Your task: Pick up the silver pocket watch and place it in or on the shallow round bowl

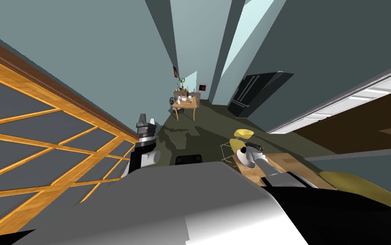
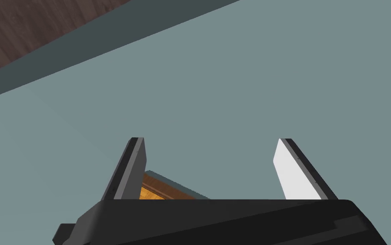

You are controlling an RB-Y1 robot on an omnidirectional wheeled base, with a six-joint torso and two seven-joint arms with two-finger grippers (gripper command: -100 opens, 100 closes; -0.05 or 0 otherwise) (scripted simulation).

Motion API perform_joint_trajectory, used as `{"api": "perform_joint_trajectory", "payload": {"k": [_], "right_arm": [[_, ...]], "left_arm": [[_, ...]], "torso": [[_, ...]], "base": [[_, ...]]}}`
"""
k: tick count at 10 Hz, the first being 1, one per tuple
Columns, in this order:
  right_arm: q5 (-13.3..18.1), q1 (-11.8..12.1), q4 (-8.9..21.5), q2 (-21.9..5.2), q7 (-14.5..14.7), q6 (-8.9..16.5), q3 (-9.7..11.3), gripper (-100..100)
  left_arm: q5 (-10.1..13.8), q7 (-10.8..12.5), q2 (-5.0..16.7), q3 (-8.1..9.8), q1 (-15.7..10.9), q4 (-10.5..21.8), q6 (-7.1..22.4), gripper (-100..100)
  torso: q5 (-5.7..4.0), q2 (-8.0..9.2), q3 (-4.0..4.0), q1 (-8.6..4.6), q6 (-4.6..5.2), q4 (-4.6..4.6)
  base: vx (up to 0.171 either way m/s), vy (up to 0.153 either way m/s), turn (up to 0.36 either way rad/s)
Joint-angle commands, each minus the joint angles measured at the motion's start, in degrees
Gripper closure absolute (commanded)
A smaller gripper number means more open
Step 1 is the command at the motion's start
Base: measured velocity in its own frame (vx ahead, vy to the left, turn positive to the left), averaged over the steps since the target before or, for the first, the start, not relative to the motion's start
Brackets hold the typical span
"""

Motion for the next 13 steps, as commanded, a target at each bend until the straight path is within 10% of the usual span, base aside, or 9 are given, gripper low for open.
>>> {"api": "perform_joint_trajectory", "payload": {"k": [1,13], "right_arm": [[0.86,0.14,0.31,1.80,-0.14,2.86,-1.23,100],[7.13,1.08,3.64,12.76,-2.82,19.31,-5.23,100]], "left_arm": [[0.00,0.00,0.00,0.00,0.00,0.00,0.00,0],[0.00,0.00,0.00,0.00,0.00,0.00,0.00,0]], "torso": [[0.00,0.00,0.00,0.00,0.00,0.00],[-0.07,0.04,-0.02,-0.02,-0.06,-0.06]], "base": [[-0.037,0.023,0.075],[-0.035,0.016,0.044]]}}
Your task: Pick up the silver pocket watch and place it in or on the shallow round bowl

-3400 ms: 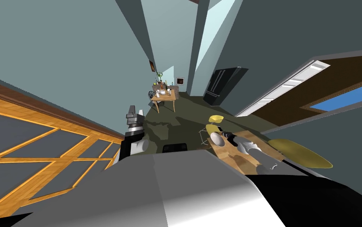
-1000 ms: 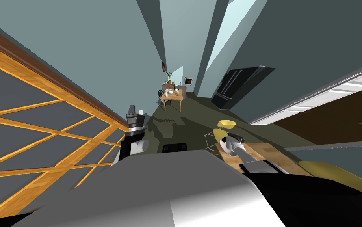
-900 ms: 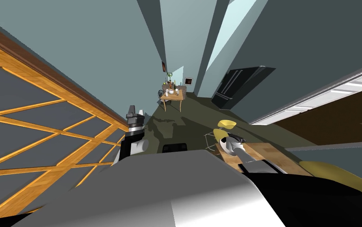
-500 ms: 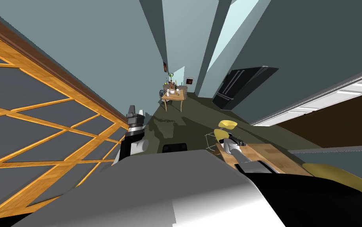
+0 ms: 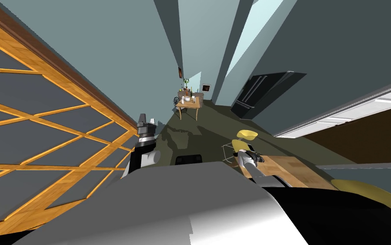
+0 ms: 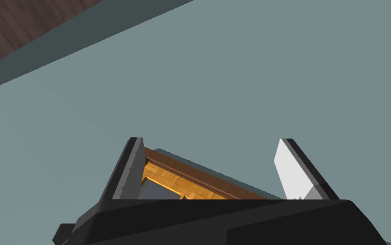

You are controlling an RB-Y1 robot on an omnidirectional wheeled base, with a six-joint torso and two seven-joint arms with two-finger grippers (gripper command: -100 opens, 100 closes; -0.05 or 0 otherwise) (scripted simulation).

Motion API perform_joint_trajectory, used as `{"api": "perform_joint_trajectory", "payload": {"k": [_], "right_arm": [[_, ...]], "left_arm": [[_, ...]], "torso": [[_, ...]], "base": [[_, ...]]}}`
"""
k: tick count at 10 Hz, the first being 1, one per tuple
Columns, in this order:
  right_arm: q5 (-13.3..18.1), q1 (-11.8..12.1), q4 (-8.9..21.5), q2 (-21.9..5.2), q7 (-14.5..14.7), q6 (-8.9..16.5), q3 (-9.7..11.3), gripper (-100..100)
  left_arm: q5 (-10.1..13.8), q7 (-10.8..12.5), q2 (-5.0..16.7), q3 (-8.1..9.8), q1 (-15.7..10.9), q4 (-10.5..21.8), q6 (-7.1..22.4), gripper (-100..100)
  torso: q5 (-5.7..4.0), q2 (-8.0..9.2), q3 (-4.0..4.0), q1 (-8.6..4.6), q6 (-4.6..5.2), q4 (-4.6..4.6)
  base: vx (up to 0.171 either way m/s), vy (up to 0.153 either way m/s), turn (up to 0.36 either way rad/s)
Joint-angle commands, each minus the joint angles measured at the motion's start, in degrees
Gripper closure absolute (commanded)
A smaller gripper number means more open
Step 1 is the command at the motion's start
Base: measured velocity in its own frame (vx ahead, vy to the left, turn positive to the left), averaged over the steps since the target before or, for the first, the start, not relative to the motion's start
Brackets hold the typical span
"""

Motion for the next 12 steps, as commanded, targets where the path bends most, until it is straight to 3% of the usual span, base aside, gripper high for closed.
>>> {"api": "perform_joint_trajectory", "payload": {"k": [1,2,3,6,7,8,11,12], "right_arm": [[1.39,0.09,0.98,2.06,-0.87,2.73,-0.41,100],[2.27,0.26,1.25,3.78,-1.21,4.04,-0.83,100],[2.27,0.26,1.25,3.78,-1.21,4.73,-0.83,100],[4.50,0.70,1.64,8.27,-2.04,9.66,-1.78,100],[4.50,0.70,1.64,8.27,-2.04,9.66,-1.78,100],[5.52,0.97,1.68,10.58,-2.39,11.83,-2.11,100],[5.58,1.52,0.77,11.30,-1.93,12.66,-2.30,100],[5.63,1.43,1.02,11.32,-2.14,12.65,-2.28,-100]], "left_arm": [[0.00,0.00,0.00,0.00,0.00,0.00,0.00,0],[0.00,0.00,0.00,0.00,0.00,0.00,0.00,0],[0.00,0.00,0.00,0.00,0.00,0.00,0.00,0],[0.00,0.00,0.00,0.00,0.00,0.00,0.00,0],[0.00,0.00,0.00,0.00,0.00,0.00,0.00,0],[0.00,0.00,0.00,0.00,0.00,0.00,0.00,0],[0.00,0.00,0.00,0.00,0.01,0.00,0.00,0],[0.00,0.00,0.00,0.00,0.01,0.00,0.00,0]], "torso": [[0.00,0.00,0.00,0.00,0.00,0.00],[-0.05,-0.02,-0.02,-0.03,-0.03,-0.02],[-0.06,-0.02,-0.02,-0.06,-0.04,-0.02],[-0.07,-0.12,-0.08,-0.12,-0.09,-0.05],[-0.05,-0.14,-0.09,-0.12,-0.09,-0.04],[-0.02,-0.17,-0.11,-0.14,-0.08,-0.06],[-0.04,-0.21,-0.14,-0.22,-0.11,-0.07],[-0.03,-0.23,-0.15,-0.17,-0.12,-0.07]], "base": [[-0.035,0.004,0.042],[-0.040,-0.007,0.087],[-0.029,-0.005,0.021],[-0.022,-0.018,0.053],[-0.012,-0.016,0.015],[-0.005,-0.030,0.034],[-0.006,-0.025,0.017],[0.000,0.000,0.000]]}}
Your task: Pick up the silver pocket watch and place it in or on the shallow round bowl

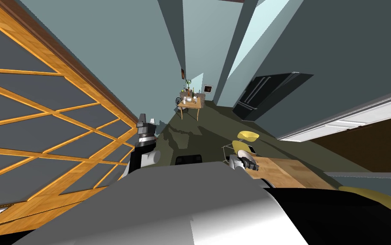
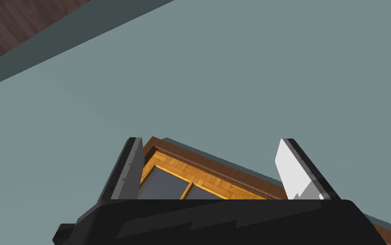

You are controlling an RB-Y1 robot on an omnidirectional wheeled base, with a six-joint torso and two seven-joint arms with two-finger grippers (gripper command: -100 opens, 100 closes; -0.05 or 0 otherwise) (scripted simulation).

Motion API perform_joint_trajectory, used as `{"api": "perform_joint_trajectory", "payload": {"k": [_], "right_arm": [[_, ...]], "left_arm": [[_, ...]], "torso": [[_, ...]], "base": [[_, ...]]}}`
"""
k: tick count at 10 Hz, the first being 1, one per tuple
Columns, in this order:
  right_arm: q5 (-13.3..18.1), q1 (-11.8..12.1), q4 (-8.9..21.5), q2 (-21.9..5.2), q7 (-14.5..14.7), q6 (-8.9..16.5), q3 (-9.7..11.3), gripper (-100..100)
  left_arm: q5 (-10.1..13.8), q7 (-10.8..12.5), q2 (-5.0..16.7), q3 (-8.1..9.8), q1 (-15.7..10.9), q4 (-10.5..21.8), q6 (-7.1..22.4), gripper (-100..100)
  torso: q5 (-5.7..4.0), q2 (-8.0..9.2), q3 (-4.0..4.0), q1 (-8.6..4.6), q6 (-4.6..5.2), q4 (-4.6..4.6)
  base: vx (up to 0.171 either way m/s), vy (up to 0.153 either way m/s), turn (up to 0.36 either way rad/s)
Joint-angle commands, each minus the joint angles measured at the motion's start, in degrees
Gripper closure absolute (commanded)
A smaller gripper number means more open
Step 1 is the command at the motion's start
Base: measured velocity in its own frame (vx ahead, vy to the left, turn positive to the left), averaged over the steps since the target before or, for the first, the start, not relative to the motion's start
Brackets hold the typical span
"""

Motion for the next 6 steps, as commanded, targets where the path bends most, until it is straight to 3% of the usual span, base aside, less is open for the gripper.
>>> {"api": "perform_joint_trajectory", "payload": {"k": [1,4,5,6], "right_arm": [[0.00,0.00,0.00,0.00,0.00,0.00,0.00,-100],[0.00,0.00,0.00,0.00,0.00,0.00,0.00,-100],[0.00,0.00,0.00,0.00,0.00,0.00,0.00,0],[-0.63,1.42,0.92,-1.47,-1.84,-1.79,0.30,-100]], "left_arm": [[0.00,0.00,0.00,0.00,0.00,0.00,0.00,0],[0.00,0.00,0.00,0.00,0.00,0.00,0.00,0],[0.00,0.00,0.00,0.00,0.00,0.00,0.00,0],[0.00,0.00,0.00,0.00,0.00,0.00,0.00,0]], "torso": [[0.00,0.00,0.00,0.00,0.00,0.00],[0.00,-0.01,-0.01,0.02,0.00,0.00],[0.01,-0.01,-0.01,0.02,0.00,0.00],[0.01,-0.01,-0.01,0.02,0.00,0.00]], "base": [[0.000,0.000,0.000],[0.000,0.000,0.000],[0.000,0.000,0.000],[0.041,0.049,0.024]]}}
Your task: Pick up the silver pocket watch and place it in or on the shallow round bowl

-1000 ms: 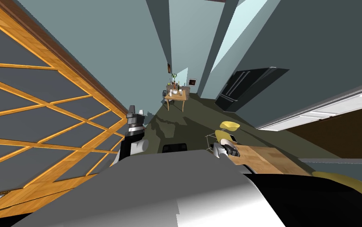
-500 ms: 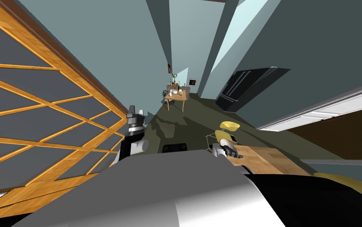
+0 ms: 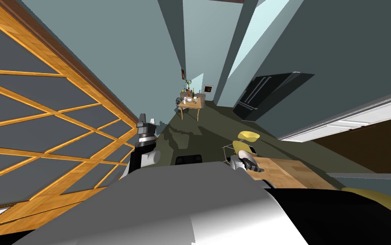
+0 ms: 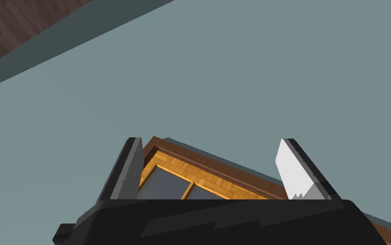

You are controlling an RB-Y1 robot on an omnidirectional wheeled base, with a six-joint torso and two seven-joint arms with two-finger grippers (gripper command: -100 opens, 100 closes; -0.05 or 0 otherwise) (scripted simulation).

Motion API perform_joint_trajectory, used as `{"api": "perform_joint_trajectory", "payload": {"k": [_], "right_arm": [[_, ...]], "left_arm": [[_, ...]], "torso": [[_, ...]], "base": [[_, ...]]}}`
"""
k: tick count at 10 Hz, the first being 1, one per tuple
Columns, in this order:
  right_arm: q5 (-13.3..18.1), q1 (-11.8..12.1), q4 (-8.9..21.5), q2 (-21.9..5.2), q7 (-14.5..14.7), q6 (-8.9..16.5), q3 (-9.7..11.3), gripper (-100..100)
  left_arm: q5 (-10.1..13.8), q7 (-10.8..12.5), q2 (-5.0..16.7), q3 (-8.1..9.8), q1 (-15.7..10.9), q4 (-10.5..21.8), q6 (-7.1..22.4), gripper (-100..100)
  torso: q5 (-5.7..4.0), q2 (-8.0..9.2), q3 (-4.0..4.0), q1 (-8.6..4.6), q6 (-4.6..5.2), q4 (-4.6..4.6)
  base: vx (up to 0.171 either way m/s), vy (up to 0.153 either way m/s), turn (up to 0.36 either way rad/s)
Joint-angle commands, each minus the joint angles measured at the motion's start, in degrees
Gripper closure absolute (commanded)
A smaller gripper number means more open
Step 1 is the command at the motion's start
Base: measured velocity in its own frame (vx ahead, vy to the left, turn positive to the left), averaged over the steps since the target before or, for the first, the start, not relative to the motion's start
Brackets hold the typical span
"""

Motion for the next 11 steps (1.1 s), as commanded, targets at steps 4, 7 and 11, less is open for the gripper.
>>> {"api": "perform_joint_trajectory", "payload": {"k": [4,7,11], "right_arm": [[-2.26,4.79,3.25,-5.22,-6.47,-6.49,0.97,-100],[-3.51,7.63,5.08,-8.17,-9.91,-10.07,1.56,-100],[-4.14,9.04,5.99,-9.64,-11.99,-11.86,1.86,-100]], "left_arm": [[0.00,0.00,0.00,0.00,0.01,0.00,0.00,0],[0.00,0.00,0.00,0.00,0.00,0.00,0.00,0],[0.00,0.00,0.00,0.00,0.00,0.00,0.00,0]], "torso": [[0.07,-0.37,-0.22,0.26,-0.02,-0.08],[0.00,0.00,-0.01,-0.05,-0.01,0.00],[0.01,-0.11,-0.06,0.00,-0.03,-0.02]], "base": [[0.118,0.092,0.022],[0.044,0.035,0.020],[0.055,0.044,0.008]]}}
